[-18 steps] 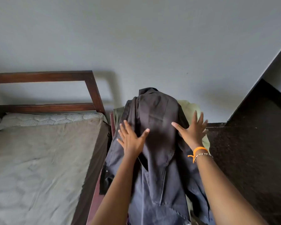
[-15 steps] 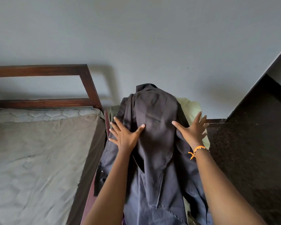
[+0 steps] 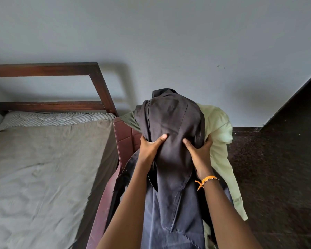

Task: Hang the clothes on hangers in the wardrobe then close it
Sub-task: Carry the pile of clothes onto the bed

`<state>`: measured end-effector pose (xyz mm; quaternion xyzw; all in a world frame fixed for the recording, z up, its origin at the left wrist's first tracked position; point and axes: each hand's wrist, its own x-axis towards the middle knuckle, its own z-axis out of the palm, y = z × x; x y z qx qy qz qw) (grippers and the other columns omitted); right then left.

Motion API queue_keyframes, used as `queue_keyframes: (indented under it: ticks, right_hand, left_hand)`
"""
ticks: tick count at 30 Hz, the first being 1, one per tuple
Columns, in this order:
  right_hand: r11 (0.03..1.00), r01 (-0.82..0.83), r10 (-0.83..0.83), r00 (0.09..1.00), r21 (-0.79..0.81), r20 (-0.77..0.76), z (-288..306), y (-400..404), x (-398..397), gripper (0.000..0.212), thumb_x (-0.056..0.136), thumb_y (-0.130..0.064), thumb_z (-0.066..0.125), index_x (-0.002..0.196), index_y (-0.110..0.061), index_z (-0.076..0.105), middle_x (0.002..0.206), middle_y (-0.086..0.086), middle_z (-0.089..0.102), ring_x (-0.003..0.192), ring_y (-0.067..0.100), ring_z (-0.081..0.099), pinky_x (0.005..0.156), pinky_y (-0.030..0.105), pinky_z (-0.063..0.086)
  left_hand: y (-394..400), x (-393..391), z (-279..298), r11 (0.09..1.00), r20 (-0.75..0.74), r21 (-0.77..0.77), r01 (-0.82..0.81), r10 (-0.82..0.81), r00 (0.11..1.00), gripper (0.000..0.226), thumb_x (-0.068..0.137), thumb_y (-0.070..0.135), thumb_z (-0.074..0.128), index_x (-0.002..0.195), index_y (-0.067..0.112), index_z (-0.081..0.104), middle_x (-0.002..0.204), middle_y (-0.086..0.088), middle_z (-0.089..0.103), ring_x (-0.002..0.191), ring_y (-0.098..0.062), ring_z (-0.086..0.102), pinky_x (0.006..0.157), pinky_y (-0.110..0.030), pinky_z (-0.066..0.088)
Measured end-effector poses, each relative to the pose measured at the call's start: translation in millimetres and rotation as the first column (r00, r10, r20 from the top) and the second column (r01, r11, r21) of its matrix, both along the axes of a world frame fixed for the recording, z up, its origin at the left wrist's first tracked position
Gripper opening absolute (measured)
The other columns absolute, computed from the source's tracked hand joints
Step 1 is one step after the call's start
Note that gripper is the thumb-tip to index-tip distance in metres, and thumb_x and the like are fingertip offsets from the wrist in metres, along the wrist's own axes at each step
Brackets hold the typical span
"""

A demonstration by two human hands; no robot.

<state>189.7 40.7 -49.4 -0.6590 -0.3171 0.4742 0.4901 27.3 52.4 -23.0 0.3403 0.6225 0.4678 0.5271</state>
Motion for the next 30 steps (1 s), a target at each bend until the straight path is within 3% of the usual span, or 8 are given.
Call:
queue_keyframes:
  ticks: [4, 6, 9, 14, 17, 20, 25, 30]
  right_hand:
    - [0.999, -0.026, 0.027, 0.999, -0.047, 0.018, 2.8, 2.1, 4.7, 0.133, 0.028, -0.081, 0.076, 0.14, -0.032, 0.023, 0.139, -0.001, 0.049, 0.128, 0.025, 0.046, 0.105, 0.047, 0.041]
    - [0.999, -0.026, 0.025, 1.0, -0.046, -0.013, 10.9, 6.0, 5.2, 0.124, 0.035, -0.072, 0.081, 0.136, -0.021, 0.032, 0.131, 0.001, 0.055, 0.12, 0.023, 0.053, 0.101, 0.045, 0.045]
    - [0.999, -0.029, 0.023, 0.99, -0.043, -0.139, 23.0, 16.6, 7.8, 0.101, 0.039, -0.055, 0.088, 0.122, -0.009, 0.052, 0.116, 0.006, 0.065, 0.102, 0.018, 0.064, 0.092, 0.039, 0.053]
    - [0.964, -0.248, 0.213, 0.934, -0.093, -0.286, 42.8, 25.6, 17.1, 0.043, 0.069, -0.029, 0.081, 0.105, -0.01, 0.069, 0.1, 0.011, 0.072, 0.09, 0.02, 0.069, 0.079, 0.031, 0.055]
    - [0.953, -0.301, 0.284, 0.925, -0.034, -0.253, 51.9, 25.7, 23.0, 0.033, 0.07, -0.022, 0.08, 0.1, -0.014, 0.069, 0.096, 0.005, 0.072, 0.087, 0.015, 0.069, 0.077, 0.026, 0.055]
    - [0.953, -0.3, 0.302, 0.917, 0.051, -0.26, 56.6, 18.9, 17.9, 0.024, 0.072, -0.008, 0.077, 0.094, -0.016, 0.068, 0.092, 0.001, 0.071, 0.082, 0.008, 0.07, 0.07, 0.019, 0.054]
    - [0.953, -0.217, 0.244, 0.963, 0.21, -0.111, 74.4, 16.9, 3.2, 0.035, 0.069, 0.004, 0.078, 0.096, -0.015, 0.066, 0.093, -0.003, 0.07, 0.082, 0.003, 0.068, 0.072, 0.014, 0.053]
    - [0.925, -0.177, 0.175, 0.984, 0.337, 0.037, 105.2, 18.5, -9.6, 0.037, 0.066, -0.001, 0.082, 0.099, -0.007, 0.068, 0.1, 0.005, 0.071, 0.091, 0.011, 0.068, 0.083, 0.023, 0.054]
  left_hand:
    - [5.2, 13.8, 9.6, 0.996, 0.059, -0.039, 0.082, -0.079, 0.995, 0.034, 0.066, 0.028, 0.086, 0.092, 0.014, 0.07, 0.1, -0.004, 0.073, 0.093, -0.013, 0.069, 0.08, -0.023, 0.056]
    - [5.1, 18.2, 14.6, 0.994, 0.083, -0.03, 0.102, -0.1, 0.992, 0.024, 0.071, 0.021, 0.083, 0.09, 0.015, 0.069, 0.095, 0.0, 0.072, 0.086, -0.007, 0.069, 0.071, -0.016, 0.055]
    - [6.6, 18.2, 14.6, 0.994, 0.132, -0.035, 0.107, -0.101, 0.986, 0.032, 0.074, 0.018, 0.08, 0.102, 0.009, 0.067, 0.099, -0.001, 0.071, 0.084, -0.006, 0.067, 0.067, -0.013, 0.054]
    - [13.3, 29.2, 14.1, 0.969, 0.278, 0.011, 0.248, -0.242, 0.93, 0.077, 0.056, 0.04, 0.085, 0.12, 0.006, 0.061, 0.117, -0.012, 0.067, 0.11, -0.023, 0.063, 0.097, -0.035, 0.049]
    - [13.3, 29.8, 19.2, 0.958, 0.318, 0.033, 0.285, -0.28, 0.906, 0.079, 0.057, 0.032, 0.084, 0.125, 0.003, 0.057, 0.119, -0.014, 0.065, 0.112, -0.026, 0.062, 0.097, -0.036, 0.049]
    - [15.0, 28.6, 28.7, 0.975, 0.292, -0.005, 0.222, -0.211, 0.933, 0.059, 0.059, 0.018, 0.085, 0.113, 0.005, 0.063, 0.112, -0.014, 0.068, 0.109, -0.029, 0.063, 0.094, -0.037, 0.051]
    - [22.5, 23.8, 47.4, 0.994, 0.198, -0.011, 0.106, -0.102, 0.975, 0.042, 0.061, 0.015, 0.078, 0.1, 0.006, 0.067, 0.108, -0.015, 0.069, 0.104, -0.03, 0.064, 0.095, -0.043, 0.051]
    - [24.2, 12.6, 80.1, 0.989, 0.177, 0.113, 0.097, -0.116, 0.977, 0.065, 0.052, 0.021, 0.08, 0.112, 0.002, 0.064, 0.11, -0.014, 0.069, 0.103, -0.028, 0.066, 0.093, -0.044, 0.052]
